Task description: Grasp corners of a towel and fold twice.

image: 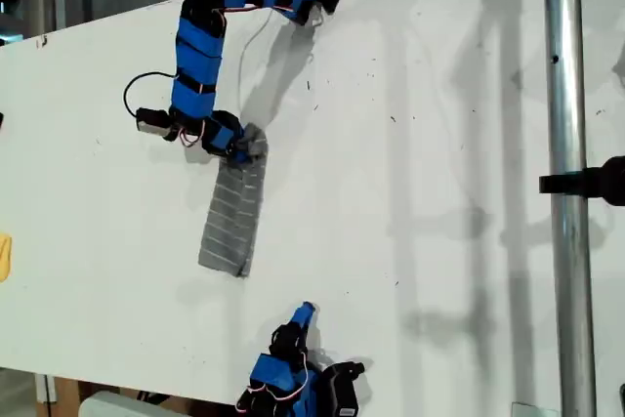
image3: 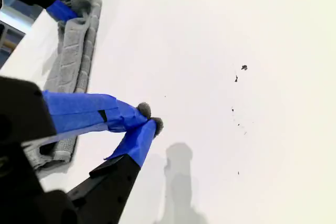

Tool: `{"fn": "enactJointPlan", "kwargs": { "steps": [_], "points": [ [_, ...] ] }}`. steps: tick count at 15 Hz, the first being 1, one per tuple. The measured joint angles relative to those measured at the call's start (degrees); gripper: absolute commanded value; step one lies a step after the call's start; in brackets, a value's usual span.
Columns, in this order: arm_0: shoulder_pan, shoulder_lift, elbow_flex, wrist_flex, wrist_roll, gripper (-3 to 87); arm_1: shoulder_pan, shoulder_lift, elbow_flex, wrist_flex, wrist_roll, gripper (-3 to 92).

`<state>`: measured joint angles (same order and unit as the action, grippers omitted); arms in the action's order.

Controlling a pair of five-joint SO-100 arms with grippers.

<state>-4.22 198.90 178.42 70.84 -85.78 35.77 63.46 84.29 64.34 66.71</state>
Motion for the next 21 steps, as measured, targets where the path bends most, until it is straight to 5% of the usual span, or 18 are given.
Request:
{"fn": "enactJointPlan", "kwargs": {
  "steps": [8,14,17,21],
  "points": [
    [0.00,0.00,0.00,0.00,1.58,-2.7,-6.68,58.10,29.71,29.97,3.52,-0.2],
    [1.23,0.00,0.00,0.09,0.79,-2.7,-10.90,24.26,7.56,14.15,2.02,0.3],
    [1.14,0.00,0.00,0.26,0.53,-2.7,-8.26,14.85,1.67,10.11,0.79,48.8],
    [1.14,0.00,0.00,0.53,0.44,-2.7,-3.16,18.28,-0.97,-0.44,-6.33,49.9]
  ]
}}
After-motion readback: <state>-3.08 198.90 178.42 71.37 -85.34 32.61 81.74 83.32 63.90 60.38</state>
